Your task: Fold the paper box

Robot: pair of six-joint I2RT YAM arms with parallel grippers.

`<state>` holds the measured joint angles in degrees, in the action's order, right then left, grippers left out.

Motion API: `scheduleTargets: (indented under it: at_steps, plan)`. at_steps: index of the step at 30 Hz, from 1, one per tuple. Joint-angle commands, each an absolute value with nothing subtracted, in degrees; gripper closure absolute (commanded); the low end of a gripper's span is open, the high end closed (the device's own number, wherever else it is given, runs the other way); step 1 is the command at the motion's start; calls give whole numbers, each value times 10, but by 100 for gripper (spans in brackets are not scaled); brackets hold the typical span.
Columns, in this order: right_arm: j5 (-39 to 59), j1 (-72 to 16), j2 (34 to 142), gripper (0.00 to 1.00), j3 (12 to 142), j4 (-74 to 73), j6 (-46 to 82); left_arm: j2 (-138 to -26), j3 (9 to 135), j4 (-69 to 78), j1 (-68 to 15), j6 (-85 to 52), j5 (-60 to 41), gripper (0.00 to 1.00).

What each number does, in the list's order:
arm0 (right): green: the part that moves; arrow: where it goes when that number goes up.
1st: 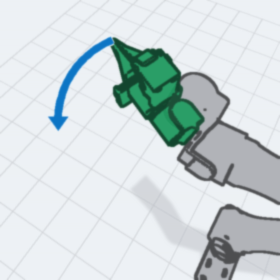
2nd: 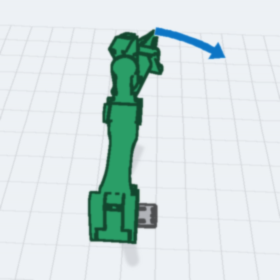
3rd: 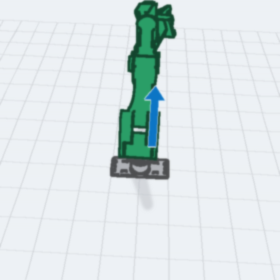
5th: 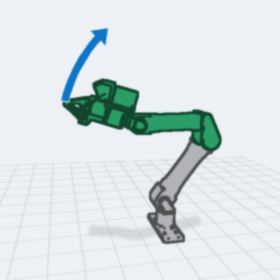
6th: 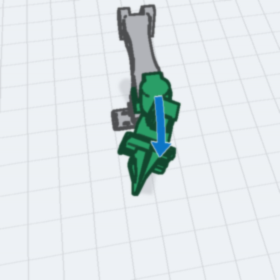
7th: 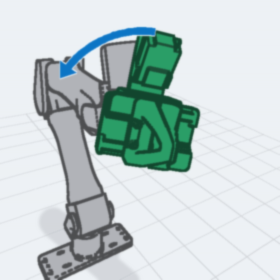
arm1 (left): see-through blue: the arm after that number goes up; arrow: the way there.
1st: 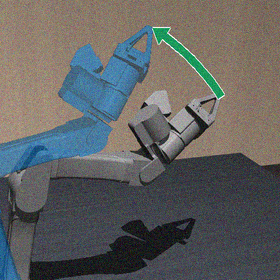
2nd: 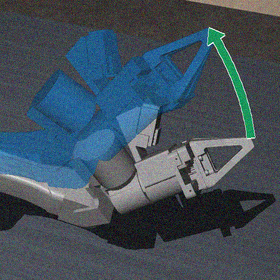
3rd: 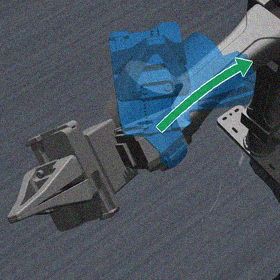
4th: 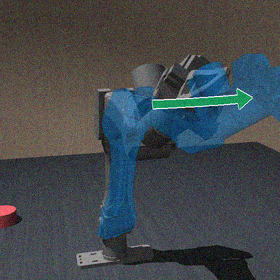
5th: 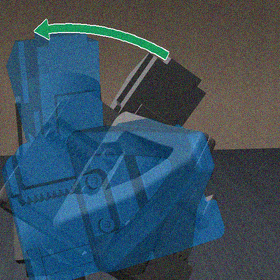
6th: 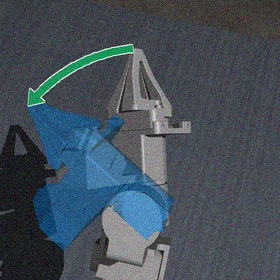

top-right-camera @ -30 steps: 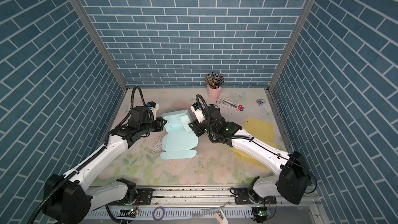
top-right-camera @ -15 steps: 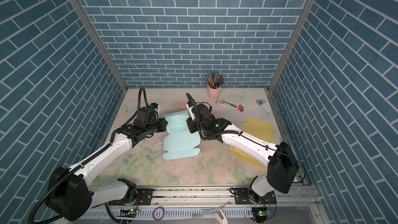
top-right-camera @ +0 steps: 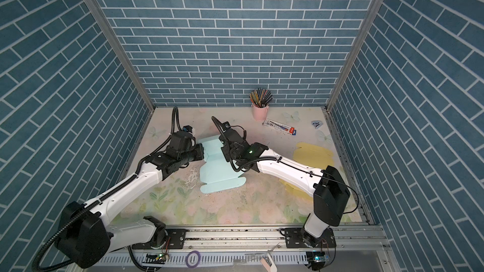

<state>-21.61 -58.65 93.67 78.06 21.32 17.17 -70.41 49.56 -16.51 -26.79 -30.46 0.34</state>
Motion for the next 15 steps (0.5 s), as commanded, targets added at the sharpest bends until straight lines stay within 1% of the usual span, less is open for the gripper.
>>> scheduleTargets:
  at_steps: [1, 15]
  plan:
    - [-274, -605, 964, 71, 808, 228, 154, -702, 503, -153, -284, -320, -9, 100]
    - [-343, -620, 968, 62, 811, 207, 174, -686, 494, -155, -290, -327, 1, 100]
